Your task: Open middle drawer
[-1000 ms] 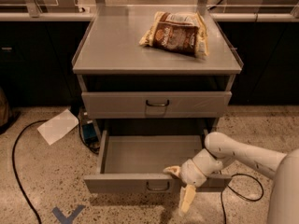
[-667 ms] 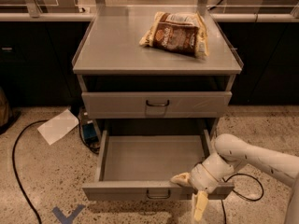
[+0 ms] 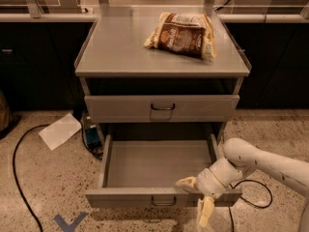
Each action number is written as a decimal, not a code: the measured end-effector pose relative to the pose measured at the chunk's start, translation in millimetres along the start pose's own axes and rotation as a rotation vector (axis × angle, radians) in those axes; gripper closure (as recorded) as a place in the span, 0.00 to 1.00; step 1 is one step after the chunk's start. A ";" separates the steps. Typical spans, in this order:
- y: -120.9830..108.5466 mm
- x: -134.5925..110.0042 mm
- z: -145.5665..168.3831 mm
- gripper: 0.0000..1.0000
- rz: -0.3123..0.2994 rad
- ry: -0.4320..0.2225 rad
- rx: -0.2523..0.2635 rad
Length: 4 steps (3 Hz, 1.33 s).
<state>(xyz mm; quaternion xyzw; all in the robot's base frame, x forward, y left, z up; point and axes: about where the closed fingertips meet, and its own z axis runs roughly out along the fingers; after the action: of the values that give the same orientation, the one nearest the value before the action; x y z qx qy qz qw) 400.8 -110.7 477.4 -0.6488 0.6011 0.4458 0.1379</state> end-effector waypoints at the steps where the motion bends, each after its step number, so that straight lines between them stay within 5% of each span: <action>1: -5.7 -7.5 3.5 0.00 -0.019 0.007 -0.002; 3: -1.7 8.5 29.6 0.00 0.023 0.019 -0.118; 4: 24.7 15.2 33.7 0.00 0.037 0.019 -0.175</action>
Offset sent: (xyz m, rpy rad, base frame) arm -0.0148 0.0224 -0.0443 -0.0155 0.1518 0.1230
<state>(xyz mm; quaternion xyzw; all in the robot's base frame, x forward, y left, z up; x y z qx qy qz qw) 362.8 -102.5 455.9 -0.6514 0.5729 0.4930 0.0669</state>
